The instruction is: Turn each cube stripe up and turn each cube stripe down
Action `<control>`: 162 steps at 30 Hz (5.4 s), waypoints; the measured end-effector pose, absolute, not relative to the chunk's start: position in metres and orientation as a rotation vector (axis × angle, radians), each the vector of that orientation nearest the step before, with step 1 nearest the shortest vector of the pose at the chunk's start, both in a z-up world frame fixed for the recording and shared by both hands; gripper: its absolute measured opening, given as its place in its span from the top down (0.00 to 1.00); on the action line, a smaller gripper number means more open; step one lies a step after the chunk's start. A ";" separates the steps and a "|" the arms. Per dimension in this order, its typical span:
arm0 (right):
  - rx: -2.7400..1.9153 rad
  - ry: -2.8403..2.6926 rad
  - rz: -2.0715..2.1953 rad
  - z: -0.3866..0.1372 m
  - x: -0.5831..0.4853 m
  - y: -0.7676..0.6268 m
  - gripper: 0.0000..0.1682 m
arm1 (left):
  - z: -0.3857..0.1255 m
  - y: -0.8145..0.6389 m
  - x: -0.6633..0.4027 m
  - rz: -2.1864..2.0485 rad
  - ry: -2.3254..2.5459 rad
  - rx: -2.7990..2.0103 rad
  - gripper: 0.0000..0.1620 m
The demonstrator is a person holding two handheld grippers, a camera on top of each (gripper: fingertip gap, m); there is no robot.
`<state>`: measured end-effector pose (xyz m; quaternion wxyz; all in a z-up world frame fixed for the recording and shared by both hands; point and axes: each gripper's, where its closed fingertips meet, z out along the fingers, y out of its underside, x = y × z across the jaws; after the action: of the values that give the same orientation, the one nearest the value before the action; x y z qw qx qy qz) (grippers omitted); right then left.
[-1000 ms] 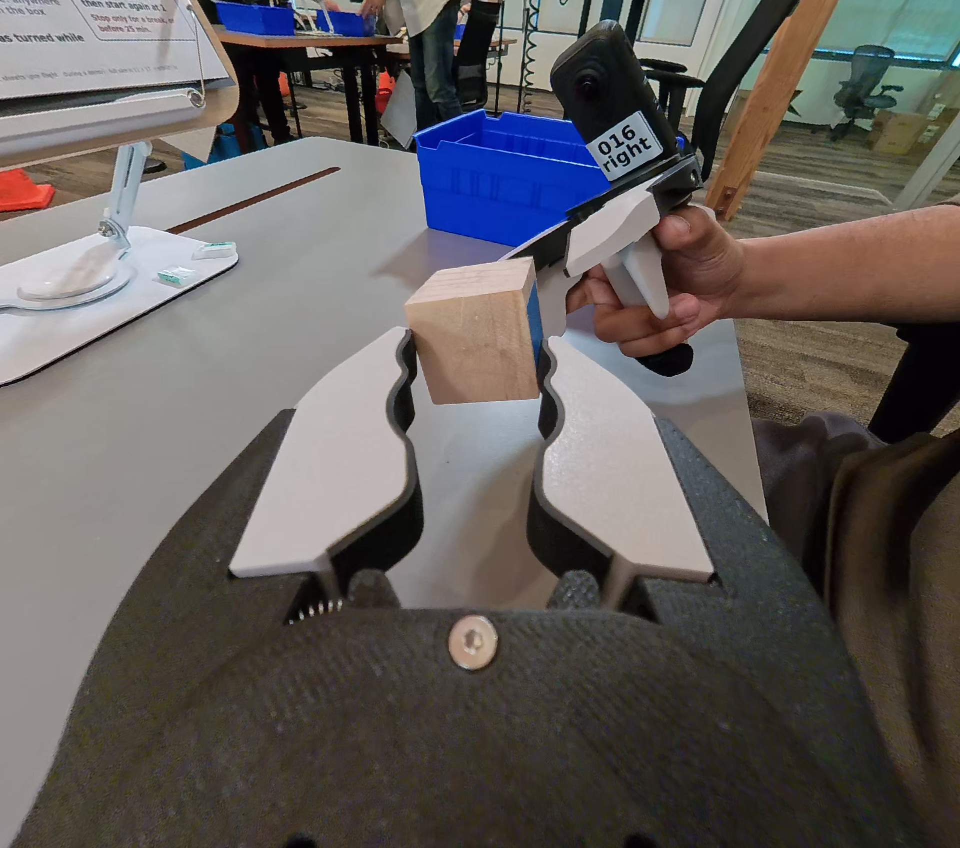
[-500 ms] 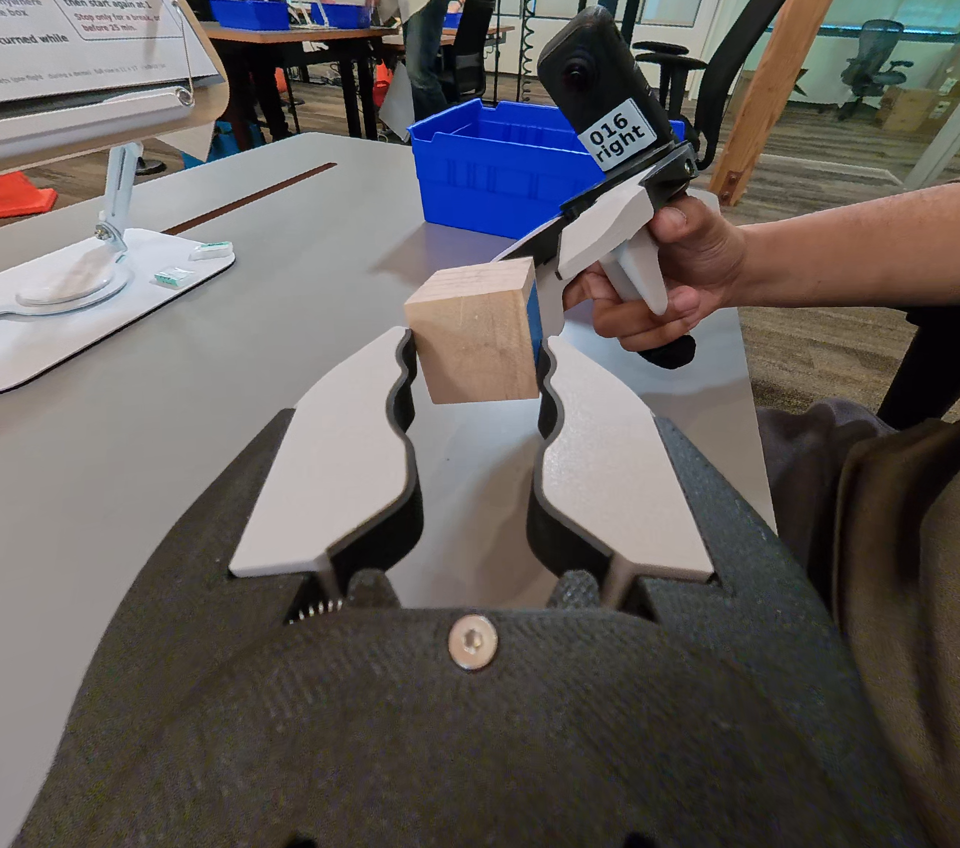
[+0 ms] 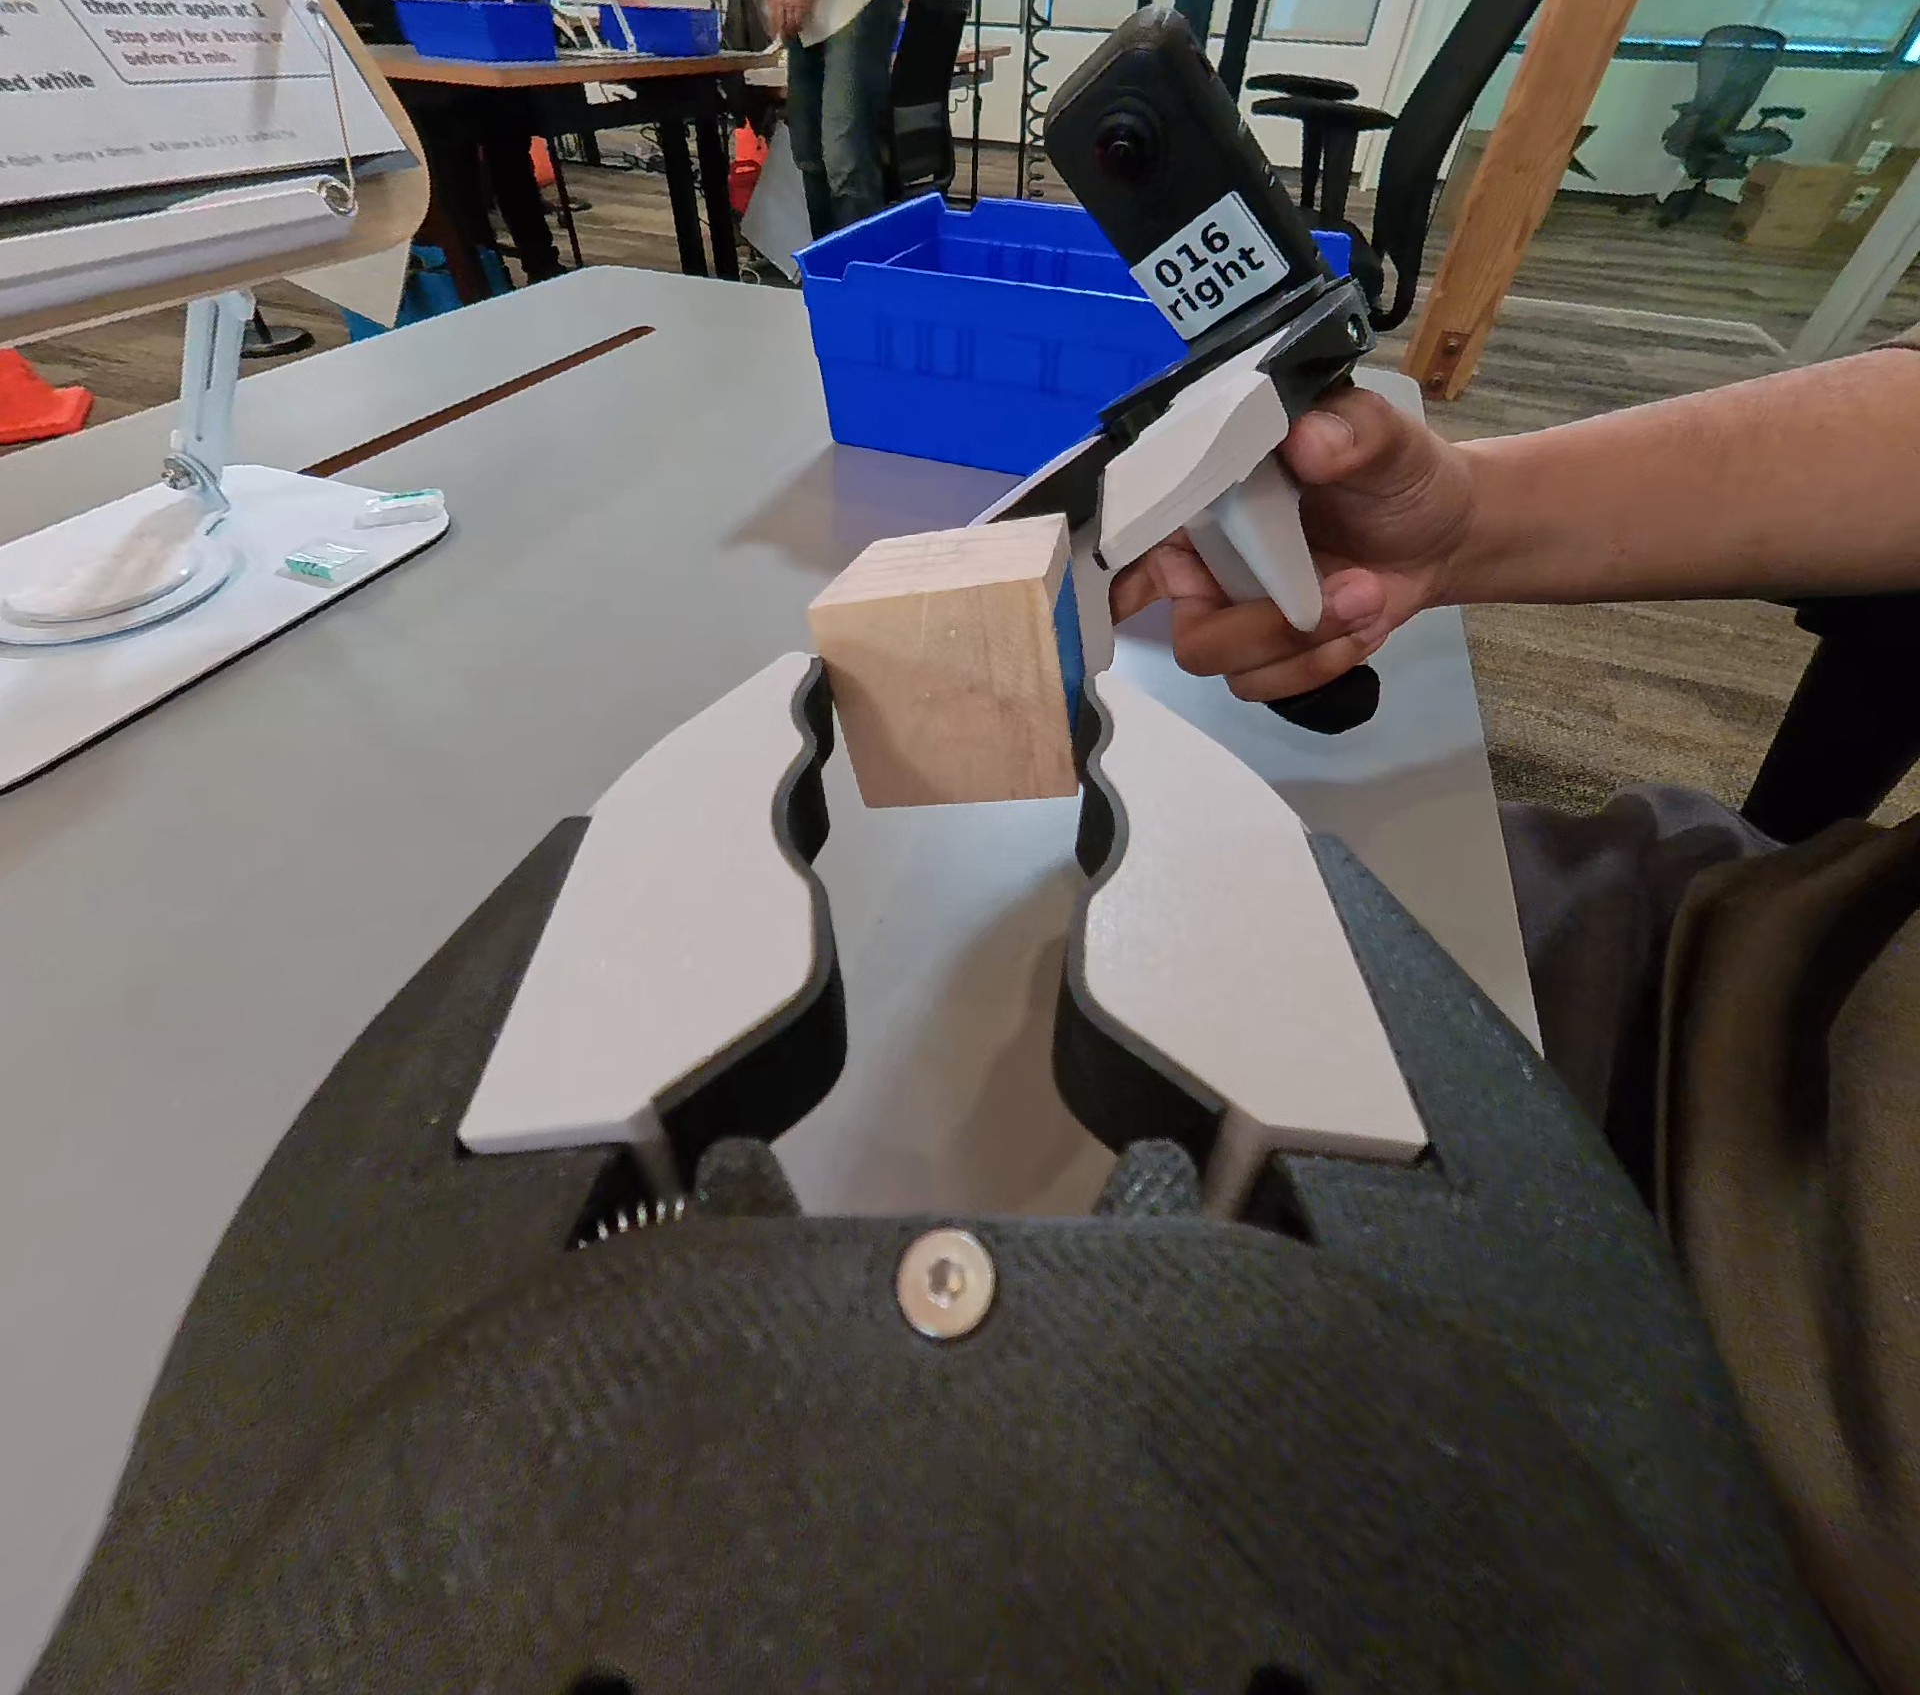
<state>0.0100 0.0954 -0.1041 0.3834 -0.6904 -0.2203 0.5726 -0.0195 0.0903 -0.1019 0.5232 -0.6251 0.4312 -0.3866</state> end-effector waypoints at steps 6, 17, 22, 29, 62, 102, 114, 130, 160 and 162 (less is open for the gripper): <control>-1.768 -0.561 1.460 -0.105 0.010 0.095 0.68 | -0.099 0.088 -0.018 -0.936 1.036 -1.475 0.70; -1.806 -0.486 1.634 -0.107 0.010 0.092 0.67 | -0.099 0.089 -0.017 -0.816 1.071 -1.432 0.70; -1.819 -0.413 1.800 -0.105 0.009 0.089 0.65 | -0.102 0.086 -0.014 -0.776 1.103 -1.423 0.70; -1.868 -0.460 1.877 -0.110 0.000 0.077 0.64 | -0.105 0.083 -0.011 -0.769 1.133 -1.416 0.70; -1.856 -0.348 2.104 -0.108 0.002 0.075 0.72 | -0.106 0.077 -0.006 -0.829 1.143 -1.430 0.71; -1.780 -0.469 1.493 -0.098 0.026 0.109 0.74 | -0.098 0.111 -0.027 -0.960 0.818 -1.564 0.78; -1.683 -0.371 0.894 0.006 0.145 0.154 0.74 | -0.105 0.116 -0.027 -0.936 0.793 -1.614 0.77; -2.429 -0.112 0.072 -0.162 0.371 0.179 0.73 | -0.118 0.115 -0.016 -0.913 0.844 -1.666 0.76; -2.250 -0.015 0.078 -0.115 0.386 0.143 0.73 | -0.120 0.122 0.022 -1.006 0.910 -1.669 0.75; -2.183 -0.013 0.085 -0.096 0.383 0.132 0.74 | -0.121 0.123 0.035 -1.018 0.938 -1.670 0.75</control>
<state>0.3828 0.1316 -0.0962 0.4605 -0.8870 -0.0053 0.0344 0.0347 0.1225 -0.1214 0.4673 -0.6807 0.3824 -0.4148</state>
